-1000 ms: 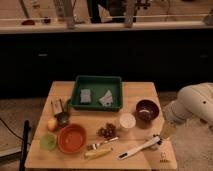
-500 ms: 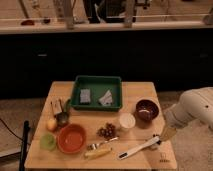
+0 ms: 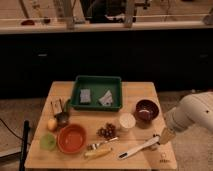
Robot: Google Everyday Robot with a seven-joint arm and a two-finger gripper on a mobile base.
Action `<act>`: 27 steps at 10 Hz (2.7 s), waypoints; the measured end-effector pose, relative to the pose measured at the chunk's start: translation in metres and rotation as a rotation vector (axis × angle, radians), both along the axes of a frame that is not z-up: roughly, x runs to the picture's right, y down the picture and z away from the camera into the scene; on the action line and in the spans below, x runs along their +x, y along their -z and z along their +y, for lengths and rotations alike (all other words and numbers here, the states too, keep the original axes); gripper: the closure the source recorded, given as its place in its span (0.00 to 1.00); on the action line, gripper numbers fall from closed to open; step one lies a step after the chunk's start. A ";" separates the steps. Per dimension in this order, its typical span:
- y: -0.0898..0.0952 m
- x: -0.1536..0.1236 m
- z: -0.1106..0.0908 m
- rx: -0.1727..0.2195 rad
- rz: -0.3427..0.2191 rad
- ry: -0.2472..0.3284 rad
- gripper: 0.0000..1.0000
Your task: Place brush in red bowl
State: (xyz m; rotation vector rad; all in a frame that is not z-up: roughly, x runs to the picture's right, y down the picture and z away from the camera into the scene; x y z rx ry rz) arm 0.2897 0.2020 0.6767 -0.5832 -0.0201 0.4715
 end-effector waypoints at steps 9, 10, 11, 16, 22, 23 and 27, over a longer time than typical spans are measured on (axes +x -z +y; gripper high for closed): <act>-0.015 -0.036 0.052 0.012 -0.163 0.232 0.20; -0.020 -0.040 0.056 0.007 -0.169 0.245 0.20; -0.025 -0.044 0.060 0.000 -0.173 0.257 0.20; -0.051 -0.061 0.080 -0.044 -0.208 0.299 0.20; -0.069 -0.075 0.107 -0.078 -0.266 0.290 0.20; -0.070 -0.078 0.110 -0.080 -0.276 0.290 0.20; -0.071 -0.089 0.118 -0.055 -0.377 0.383 0.20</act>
